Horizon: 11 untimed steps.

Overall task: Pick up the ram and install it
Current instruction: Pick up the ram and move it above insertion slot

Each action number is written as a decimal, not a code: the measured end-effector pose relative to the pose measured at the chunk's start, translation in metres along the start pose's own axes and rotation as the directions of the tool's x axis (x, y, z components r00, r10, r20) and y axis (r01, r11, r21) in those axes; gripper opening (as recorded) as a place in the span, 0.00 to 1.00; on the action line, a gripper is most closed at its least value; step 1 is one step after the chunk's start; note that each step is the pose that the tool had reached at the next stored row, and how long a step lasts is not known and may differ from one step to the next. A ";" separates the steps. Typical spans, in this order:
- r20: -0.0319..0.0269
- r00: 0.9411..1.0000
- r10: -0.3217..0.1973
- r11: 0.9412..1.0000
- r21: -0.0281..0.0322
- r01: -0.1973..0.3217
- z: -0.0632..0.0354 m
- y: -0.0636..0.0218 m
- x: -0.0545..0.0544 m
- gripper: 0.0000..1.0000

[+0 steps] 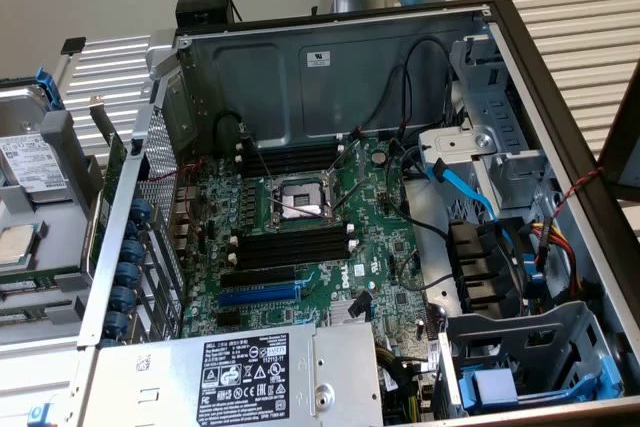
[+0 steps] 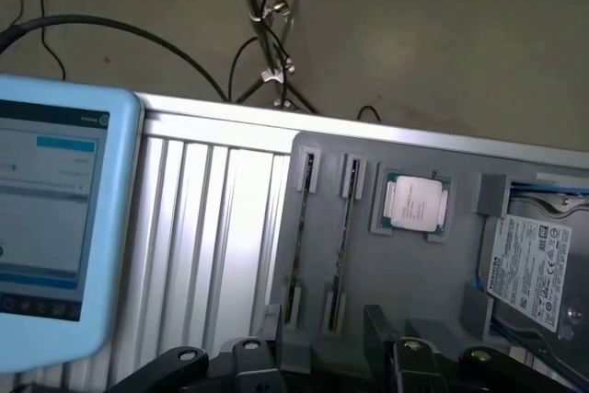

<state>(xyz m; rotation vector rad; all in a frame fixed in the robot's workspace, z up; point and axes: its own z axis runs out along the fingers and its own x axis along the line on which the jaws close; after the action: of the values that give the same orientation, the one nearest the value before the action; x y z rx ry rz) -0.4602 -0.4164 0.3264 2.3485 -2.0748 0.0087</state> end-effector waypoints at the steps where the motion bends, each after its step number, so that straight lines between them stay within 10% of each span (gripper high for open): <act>1: 0.000 1.000 0.000 1.000 0.000 0.000 0.0018 0.0000 0.000 0.48; 11: 0.000 1.000 0.011 1.000 0.000 -0.011 0.0199 -0.0013 0.000 0.48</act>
<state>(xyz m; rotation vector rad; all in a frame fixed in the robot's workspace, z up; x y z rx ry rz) -0.4589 -0.4164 0.3065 2.3368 -2.0878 0.0084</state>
